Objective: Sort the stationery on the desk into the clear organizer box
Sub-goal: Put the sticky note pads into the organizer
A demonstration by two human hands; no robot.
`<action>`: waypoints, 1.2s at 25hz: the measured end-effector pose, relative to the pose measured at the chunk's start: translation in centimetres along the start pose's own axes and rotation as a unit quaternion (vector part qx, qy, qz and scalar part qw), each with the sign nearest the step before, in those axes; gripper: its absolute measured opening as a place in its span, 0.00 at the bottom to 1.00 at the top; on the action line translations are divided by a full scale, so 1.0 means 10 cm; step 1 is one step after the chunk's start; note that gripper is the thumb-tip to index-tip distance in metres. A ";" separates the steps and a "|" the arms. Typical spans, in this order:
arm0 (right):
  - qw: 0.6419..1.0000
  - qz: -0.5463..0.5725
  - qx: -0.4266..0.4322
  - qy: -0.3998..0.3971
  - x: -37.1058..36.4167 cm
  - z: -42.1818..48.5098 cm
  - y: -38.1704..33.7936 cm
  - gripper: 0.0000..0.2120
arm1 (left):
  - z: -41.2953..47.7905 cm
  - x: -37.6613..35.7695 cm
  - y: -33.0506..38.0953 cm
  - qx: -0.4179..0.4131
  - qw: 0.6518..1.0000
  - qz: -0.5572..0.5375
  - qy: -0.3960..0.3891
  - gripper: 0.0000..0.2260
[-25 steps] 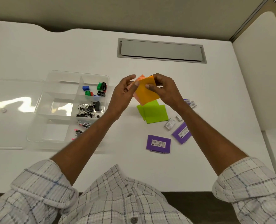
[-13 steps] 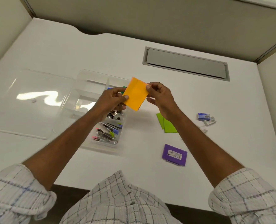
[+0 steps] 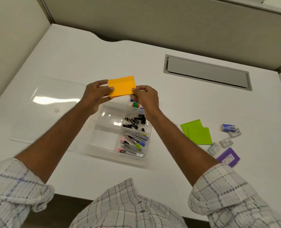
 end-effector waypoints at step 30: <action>0.858 -0.434 0.219 0.168 -0.53 -0.03 0.08 0.13 | 0.20 -0.13 0.07 -0.295 0.784 0.484 -0.252 0.11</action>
Point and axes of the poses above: each hand's wrist, its own z-axis towards the middle knuckle, its own x-axis out of the back of the hand, y = z × x, the point moved 7 cm from there along z, towards the middle knuckle, and after that the axes turned 11 degrees about -x, right-handed, at the moved point
